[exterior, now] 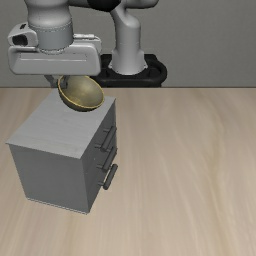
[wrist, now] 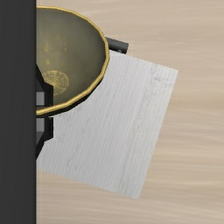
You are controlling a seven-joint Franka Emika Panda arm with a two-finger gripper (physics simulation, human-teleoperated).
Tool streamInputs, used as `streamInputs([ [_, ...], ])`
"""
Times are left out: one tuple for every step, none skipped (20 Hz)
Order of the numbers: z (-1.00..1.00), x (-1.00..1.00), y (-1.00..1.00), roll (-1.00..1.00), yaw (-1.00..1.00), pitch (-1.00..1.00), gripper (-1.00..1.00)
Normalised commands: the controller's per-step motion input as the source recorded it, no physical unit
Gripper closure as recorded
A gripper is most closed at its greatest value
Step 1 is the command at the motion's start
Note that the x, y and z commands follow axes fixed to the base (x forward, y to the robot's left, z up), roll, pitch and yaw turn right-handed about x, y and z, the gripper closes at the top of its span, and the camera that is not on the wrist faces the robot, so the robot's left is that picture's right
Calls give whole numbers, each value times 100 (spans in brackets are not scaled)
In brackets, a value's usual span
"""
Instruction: Pick up the pocelain bowl on the table and place it on the white cabinet
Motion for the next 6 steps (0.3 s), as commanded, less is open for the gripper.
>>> streamInputs([
  [-100, 0, 0, 0, 0, 0, 100],
  [-100, 0, 0, 0, 0, 0, 100],
  [-100, 0, 0, 0, 0, 0, 100],
  [-100, 0, 0, 0, 0, 0, 100],
  [-100, 0, 0, 0, 0, 0, 100],
  [-100, 0, 0, 0, 0, 0, 100],
])
